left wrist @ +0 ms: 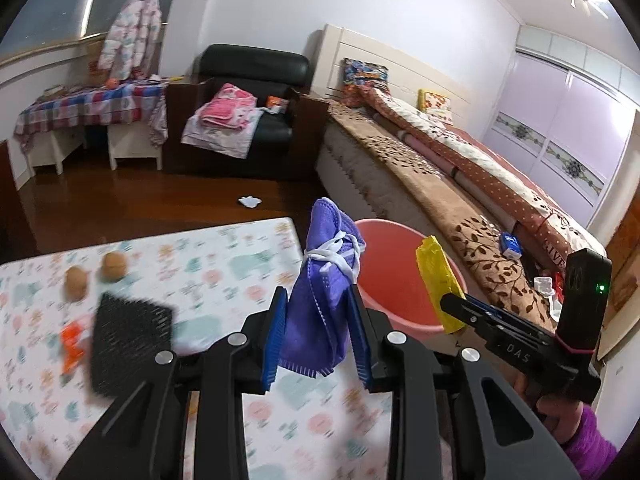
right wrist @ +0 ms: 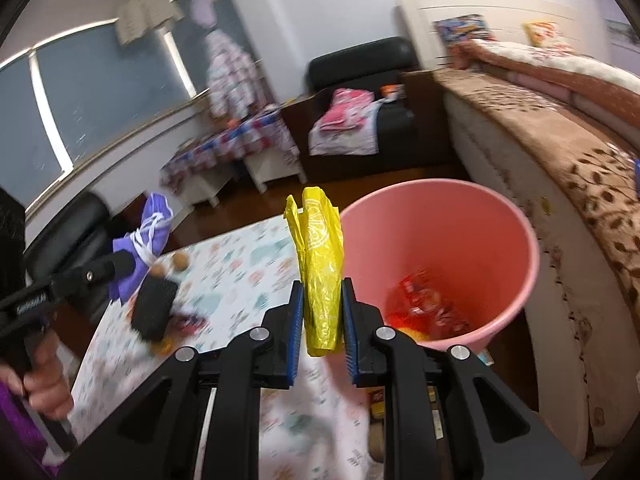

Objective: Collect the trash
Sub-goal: 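Carry the purple cloth and yellow bag over the pink bucket and open both tools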

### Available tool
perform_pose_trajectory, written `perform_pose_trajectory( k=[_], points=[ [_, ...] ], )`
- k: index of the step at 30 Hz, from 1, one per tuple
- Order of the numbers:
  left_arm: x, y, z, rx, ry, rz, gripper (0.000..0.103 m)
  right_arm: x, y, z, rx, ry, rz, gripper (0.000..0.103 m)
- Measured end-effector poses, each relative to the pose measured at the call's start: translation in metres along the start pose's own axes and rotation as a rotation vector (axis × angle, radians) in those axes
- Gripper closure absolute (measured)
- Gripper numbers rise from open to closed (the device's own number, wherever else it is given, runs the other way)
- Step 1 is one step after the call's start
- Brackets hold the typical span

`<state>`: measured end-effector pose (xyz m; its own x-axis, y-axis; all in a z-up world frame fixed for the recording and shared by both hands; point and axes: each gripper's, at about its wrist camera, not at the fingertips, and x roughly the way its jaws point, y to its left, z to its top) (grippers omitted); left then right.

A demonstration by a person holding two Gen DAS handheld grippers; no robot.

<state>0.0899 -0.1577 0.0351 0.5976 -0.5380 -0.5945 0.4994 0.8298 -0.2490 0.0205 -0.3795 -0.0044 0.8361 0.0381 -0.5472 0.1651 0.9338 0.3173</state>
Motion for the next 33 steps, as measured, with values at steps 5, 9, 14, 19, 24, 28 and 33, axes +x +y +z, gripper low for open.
perform_pose_trajectory(
  k=[5, 9, 14, 19, 24, 28, 33],
  points=[
    [0.036, -0.032, 0.014, 0.028, 0.025, -0.026, 0.074, 0.007, -0.025, 0.005, 0.061, 0.001, -0.066, 0.084],
    [0.066, -0.053, 0.023, 0.038, 0.048, -0.034, 0.074, 0.016, -0.040, 0.010, 0.101, 0.008, -0.100, 0.084],
    [0.100, -0.070, 0.030, 0.065, 0.076, -0.013, 0.074, 0.025, -0.056, 0.013, 0.135, 0.011, -0.130, 0.084],
    [0.126, -0.077, 0.028, 0.075, 0.110, 0.005, 0.074, 0.034, -0.067, 0.009, 0.151, 0.030, -0.159, 0.084],
    [0.144, -0.082, 0.022, 0.078, 0.141, 0.004, 0.074, 0.038, -0.073, 0.006, 0.154, 0.052, -0.183, 0.084],
    [0.155, -0.086, 0.015, 0.080, 0.167, -0.002, 0.074, 0.040, -0.077, 0.005, 0.157, 0.063, -0.201, 0.084],
    [0.161, -0.091, 0.012, 0.099, 0.180, -0.007, 0.072, 0.041, -0.079, 0.005, 0.169, 0.065, -0.215, 0.084]
  ],
)
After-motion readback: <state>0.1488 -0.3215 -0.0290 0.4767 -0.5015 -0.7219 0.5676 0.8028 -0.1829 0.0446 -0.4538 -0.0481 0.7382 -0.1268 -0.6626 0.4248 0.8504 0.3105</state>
